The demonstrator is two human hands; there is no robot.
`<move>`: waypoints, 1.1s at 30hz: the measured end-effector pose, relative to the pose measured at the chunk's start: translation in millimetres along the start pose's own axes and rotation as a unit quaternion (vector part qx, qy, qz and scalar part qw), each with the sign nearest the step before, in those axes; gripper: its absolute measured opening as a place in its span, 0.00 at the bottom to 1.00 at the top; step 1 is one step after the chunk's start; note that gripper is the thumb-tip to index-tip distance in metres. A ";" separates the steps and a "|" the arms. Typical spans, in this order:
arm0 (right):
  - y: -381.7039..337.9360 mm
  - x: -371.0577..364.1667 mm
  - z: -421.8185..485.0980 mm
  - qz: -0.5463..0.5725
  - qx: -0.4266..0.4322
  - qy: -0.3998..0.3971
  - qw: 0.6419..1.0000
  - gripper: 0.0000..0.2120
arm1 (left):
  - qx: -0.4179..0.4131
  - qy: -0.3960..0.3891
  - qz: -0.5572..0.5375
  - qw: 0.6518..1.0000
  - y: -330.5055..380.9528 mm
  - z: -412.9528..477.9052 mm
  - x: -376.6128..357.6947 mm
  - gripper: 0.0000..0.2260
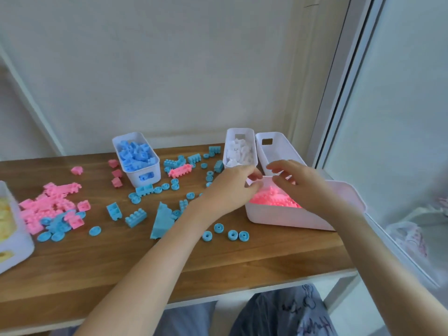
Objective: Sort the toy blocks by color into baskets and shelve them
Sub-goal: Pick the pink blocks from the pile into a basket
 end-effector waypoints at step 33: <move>-61.3 -231.1 153.2 -0.217 -0.024 -0.151 0.964 0.16 | 0.454 0.176 0.204 0.849 -326.4 -243.1 111.7 0.19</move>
Point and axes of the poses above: each hand's wrist, its own z-axis towards the middle knuckle, its own x-axis out of the back of the hand, y = z × x, the point moved 10 cm from there along z, towards the middle knuckle, and after that the axes turned 8 degrees about z, right-handed, at the moved point
